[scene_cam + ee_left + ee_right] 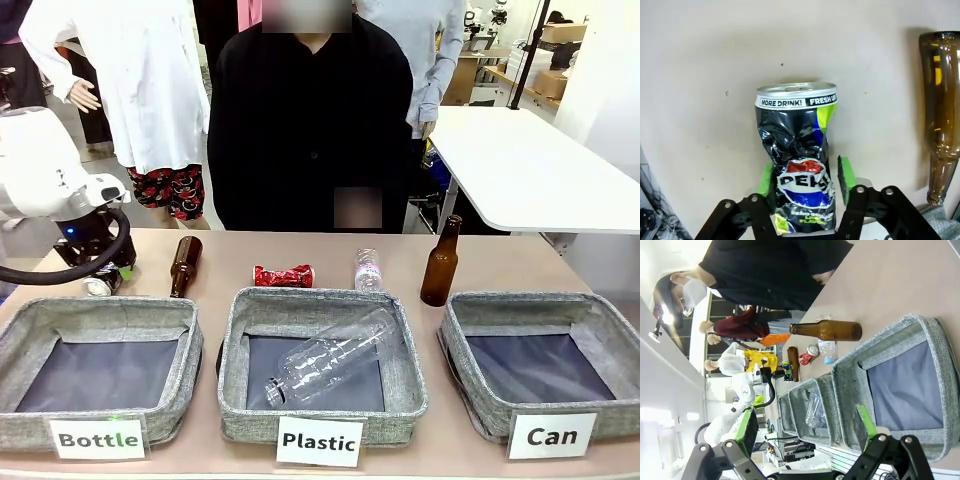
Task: Sort the can waste into the basket.
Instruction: Pick up the can waste from the table and place it in the right Fabric basket.
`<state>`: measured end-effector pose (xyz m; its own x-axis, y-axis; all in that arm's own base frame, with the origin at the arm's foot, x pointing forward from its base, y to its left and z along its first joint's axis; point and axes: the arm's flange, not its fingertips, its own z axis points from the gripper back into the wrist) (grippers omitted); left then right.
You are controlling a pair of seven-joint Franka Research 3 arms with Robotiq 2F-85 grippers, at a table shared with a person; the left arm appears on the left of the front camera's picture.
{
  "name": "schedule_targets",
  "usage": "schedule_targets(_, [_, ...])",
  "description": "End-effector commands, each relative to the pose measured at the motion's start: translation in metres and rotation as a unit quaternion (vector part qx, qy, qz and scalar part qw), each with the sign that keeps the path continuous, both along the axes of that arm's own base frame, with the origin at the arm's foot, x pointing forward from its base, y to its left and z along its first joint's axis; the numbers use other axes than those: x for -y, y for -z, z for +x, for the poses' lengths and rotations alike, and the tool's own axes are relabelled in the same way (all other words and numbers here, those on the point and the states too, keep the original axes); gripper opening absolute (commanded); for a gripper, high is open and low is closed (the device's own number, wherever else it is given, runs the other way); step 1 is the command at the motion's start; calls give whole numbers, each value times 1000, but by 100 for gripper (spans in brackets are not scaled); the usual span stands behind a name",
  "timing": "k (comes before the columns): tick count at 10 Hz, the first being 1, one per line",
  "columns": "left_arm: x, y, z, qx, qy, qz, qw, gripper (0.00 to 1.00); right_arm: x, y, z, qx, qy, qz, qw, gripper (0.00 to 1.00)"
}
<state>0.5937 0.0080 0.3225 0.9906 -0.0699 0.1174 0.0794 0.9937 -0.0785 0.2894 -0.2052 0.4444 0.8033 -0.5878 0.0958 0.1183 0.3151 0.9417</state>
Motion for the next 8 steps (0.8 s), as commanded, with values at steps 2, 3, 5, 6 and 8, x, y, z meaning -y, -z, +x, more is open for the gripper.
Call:
schedule_targets(2, [0,0,4,-1,2,7,1000,0,1,0,2,20,-1,2,1000,100])
schedule_targets(3, [0,-2,3,3,3,7,1000,0,1,0,2,20,-1,2,1000,100])
schedule_targets(5, [1,-21,-6,20,10,8,1000,0,1,0,2,20,-1,2,1000,100])
schedule_targets(6, [0,-49,-22,46,33,-1,998,0,1,0,2,20,-1,2,1000,100])
schedule_targets(8, [4,-135,-91,100,139,-53,984,0,1,0,2,20,-1,2,1000,100])
